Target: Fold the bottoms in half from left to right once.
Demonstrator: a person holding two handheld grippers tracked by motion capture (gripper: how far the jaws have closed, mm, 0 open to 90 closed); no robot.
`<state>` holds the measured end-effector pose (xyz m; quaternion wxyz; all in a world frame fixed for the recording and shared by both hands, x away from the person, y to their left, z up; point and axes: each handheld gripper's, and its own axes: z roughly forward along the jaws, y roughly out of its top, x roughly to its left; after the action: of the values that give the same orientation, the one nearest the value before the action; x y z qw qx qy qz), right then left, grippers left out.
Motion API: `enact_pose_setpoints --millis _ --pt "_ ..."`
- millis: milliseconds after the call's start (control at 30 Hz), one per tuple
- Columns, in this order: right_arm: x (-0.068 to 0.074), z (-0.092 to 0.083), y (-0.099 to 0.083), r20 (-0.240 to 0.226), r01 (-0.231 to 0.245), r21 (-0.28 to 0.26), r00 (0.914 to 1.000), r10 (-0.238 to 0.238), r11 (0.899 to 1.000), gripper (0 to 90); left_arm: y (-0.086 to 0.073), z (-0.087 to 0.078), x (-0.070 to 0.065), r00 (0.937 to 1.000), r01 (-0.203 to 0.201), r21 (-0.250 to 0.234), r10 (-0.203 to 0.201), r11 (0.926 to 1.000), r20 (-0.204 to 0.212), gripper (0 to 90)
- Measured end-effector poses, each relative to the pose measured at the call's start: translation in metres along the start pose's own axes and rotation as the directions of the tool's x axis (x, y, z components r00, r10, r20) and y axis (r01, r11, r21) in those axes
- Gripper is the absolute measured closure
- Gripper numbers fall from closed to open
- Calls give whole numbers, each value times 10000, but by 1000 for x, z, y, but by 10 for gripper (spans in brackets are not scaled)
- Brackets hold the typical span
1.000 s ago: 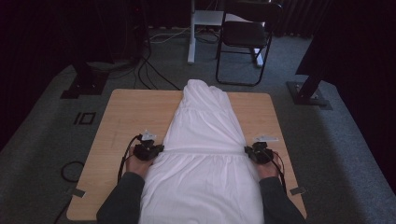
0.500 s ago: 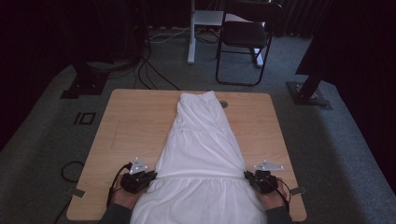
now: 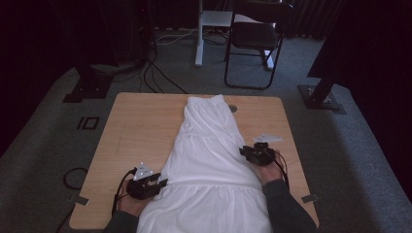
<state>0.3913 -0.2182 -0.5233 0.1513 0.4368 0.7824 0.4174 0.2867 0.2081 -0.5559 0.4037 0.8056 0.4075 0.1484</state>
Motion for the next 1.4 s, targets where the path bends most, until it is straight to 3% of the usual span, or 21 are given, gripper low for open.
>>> enact_pose_setpoints --millis 167,267,300,367,400,467,500,567,633,667,767,900,1000,1133,1200,1233,1267,1333,1400 --pt "-13 49 27 -32 -204 266 9998 204 9994 513 0 -1 -2 9995 -150 -151 154 9998 262 583" --pt "-16 66 30 -277 -377 475 9989 390 9982 503 0 1 -5 9989 -287 -51 289 9996 377 587" --pt "-14 70 30 -232 -281 600 9993 295 9978 568 0 2 -7 9987 -347 20 346 9994 382 586" --pt "-11 73 32 -193 180 915 9997 -163 9956 783 0 3 -9 9979 -520 175 513 9985 383 587" --pt "-8 71 34 182 548 902 9982 -567 9944 867 0 4 -10 9978 -549 231 540 9982 392 586" --pt "-6 57 42 794 740 202 9940 -754 9971 882 -1 6 -12 9967 -724 429 707 9965 392 583" --pt "-7 42 48 1014 544 -640 9937 -477 9965 882 -1 6 -13 9968 -730 452 714 9963 368 581" --pt "-11 23 55 1739 407 -1445 9846 -151 9887 883 -1 6 -14 9964 -783 476 767 9958 353 581" --pt "-20 21 54 2513 545 -1150 9676 -240 9919 882 -1 6 -15 9960 -820 498 801 9954 392 582" --pt "-27 25 50 2585 280 -838 9660 -54 9961 881 -1 6 -15 9956 -850 511 828 9951 440 581" --pt "-44 44 29 2261 -397 -88 9732 407 9992 874 0 6 -15 9945 -917 527 888 9944 551 581" --pt "-48 58 13 1966 -703 358 9785 620 9969 861 3 4 -9 9956 -406 372 373 9985 860 545" --pt "-48 60 11 1913 -694 456 9797 595 9966 856 22 -5 2 9975 90 -566 -50 9984 704 525" --pt "-48 61 13 1916 -800 528 9791 686 9954 855 67 1 8 9996 -243 -1118 259 9934 130 488" --pt "-47 61 13 1990 -713 528 9782 594 9961 857 98 23 12 9995 -305 -1006 313 9945 64 473" --pt "-47 61 13 1990 -713 528 9782 594 9961 857 98 23 12 9995 -305 -1006 313 9945 64 461" --pt "-46 62 13 2016 -723 517 9776 605 9960 859 110 37 13 9993 -378 -844 374 9957 -64 461" --pt "-47 62 13 1972 -833 481 9777 723 9954 860 120 58 14 9985 -465 -536 448 9975 -320 430" --pt "-48 61 12 1921 -944 433 9777 844 9946 860 125 89 19 9987 -178 91 182 9998 -484 423"
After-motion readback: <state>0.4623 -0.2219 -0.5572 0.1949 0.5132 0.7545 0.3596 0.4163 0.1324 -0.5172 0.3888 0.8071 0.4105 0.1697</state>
